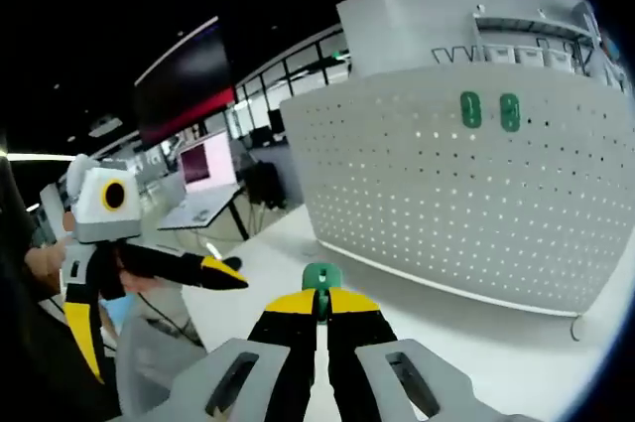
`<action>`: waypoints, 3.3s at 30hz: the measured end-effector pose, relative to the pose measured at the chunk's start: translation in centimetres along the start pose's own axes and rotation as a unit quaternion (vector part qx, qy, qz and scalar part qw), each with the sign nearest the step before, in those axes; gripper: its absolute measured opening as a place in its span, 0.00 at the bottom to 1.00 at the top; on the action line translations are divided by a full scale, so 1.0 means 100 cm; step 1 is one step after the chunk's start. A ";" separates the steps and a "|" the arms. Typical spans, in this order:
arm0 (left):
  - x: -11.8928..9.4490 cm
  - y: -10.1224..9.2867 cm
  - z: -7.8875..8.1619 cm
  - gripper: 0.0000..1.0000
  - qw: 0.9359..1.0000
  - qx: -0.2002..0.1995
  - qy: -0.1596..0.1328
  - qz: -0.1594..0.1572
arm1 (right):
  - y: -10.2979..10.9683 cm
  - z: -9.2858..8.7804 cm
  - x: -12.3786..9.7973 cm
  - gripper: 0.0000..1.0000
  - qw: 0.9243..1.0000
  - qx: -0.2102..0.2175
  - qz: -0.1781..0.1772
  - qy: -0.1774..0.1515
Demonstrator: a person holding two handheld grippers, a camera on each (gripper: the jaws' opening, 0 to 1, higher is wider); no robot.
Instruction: Insert the hook assembly into the mounting plate slot until the hook locks in place.
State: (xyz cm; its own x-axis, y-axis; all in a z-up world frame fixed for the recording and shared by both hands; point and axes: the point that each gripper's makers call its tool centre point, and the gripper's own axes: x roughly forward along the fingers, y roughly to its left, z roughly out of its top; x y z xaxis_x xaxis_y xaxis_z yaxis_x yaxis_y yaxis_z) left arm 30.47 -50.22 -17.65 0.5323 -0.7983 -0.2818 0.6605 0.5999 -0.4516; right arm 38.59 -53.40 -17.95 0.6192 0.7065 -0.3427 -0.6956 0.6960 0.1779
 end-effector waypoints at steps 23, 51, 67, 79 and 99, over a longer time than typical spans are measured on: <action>-0.009 0.009 -0.015 1.00 0.999 0.022 0.019 0.029 | -0.085 0.069 -0.029 0.00 0.967 -0.103 -0.188 -0.138; -0.017 0.027 -0.020 1.00 0.995 0.064 0.047 0.061 | -0.192 0.127 -0.030 0.00 0.928 -0.115 -0.296 -0.194; -0.012 0.034 -0.019 1.00 0.996 0.046 0.046 0.061 | -0.223 0.148 -0.014 0.00 0.919 -0.117 -0.314 -0.209; -0.015 0.040 -0.014 1.00 0.995 0.043 0.046 0.071 | -0.240 0.146 -0.010 0.00 0.915 -0.104 -0.321 -0.220; -0.016 0.048 -0.015 1.00 0.995 0.037 0.042 0.082 | -0.247 0.130 -0.005 0.00 0.914 -0.098 -0.334 -0.210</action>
State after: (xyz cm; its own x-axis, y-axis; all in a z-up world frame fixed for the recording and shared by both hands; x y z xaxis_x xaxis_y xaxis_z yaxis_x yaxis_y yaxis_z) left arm 31.97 -46.12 -20.57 0.5914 -0.6896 -0.4179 0.6079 0.7218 -0.3308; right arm 60.18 -69.31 -10.16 0.9859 0.1484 0.0770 -0.1381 0.9825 -0.1248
